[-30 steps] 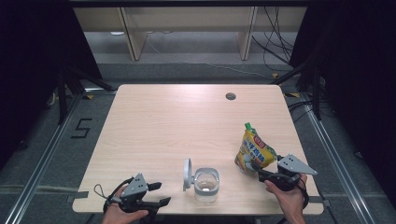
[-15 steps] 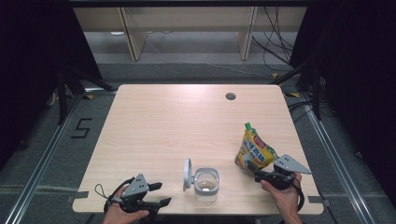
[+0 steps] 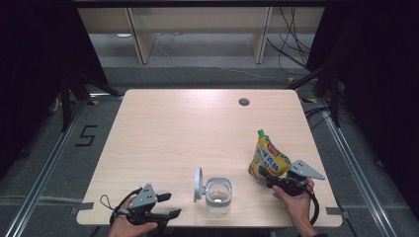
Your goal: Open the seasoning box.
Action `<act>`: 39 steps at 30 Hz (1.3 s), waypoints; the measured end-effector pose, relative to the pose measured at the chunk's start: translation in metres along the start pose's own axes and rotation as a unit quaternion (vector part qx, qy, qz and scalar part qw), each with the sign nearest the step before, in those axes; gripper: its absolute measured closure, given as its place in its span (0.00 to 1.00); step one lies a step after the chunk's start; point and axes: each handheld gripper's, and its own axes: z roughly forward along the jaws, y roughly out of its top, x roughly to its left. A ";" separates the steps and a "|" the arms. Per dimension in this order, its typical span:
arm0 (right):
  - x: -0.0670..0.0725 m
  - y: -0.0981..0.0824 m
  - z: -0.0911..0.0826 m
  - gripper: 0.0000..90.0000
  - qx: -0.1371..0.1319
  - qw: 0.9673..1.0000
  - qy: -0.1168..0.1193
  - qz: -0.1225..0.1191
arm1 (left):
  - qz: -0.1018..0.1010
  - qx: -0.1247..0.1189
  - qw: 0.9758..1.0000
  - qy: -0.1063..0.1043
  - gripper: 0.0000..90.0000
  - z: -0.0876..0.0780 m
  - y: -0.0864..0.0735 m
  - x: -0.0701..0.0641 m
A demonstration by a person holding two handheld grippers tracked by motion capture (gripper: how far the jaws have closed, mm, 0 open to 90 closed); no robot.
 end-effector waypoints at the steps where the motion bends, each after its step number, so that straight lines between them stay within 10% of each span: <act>1: 0.001 -0.001 0.001 0.22 -0.001 1.000 0.002 0.003 | 0.000 0.000 1.000 0.000 0.39 0.000 0.000 0.000; 15: 0.000 0.000 0.009 0.18 0.001 1.000 0.004 0.006 | 0.003 0.006 1.000 -0.004 0.39 0.000 0.000 0.000; 39: -0.002 0.005 0.012 0.47 -0.019 1.000 0.003 0.009 | 0.004 0.005 1.000 -0.004 0.39 -0.001 0.001 0.000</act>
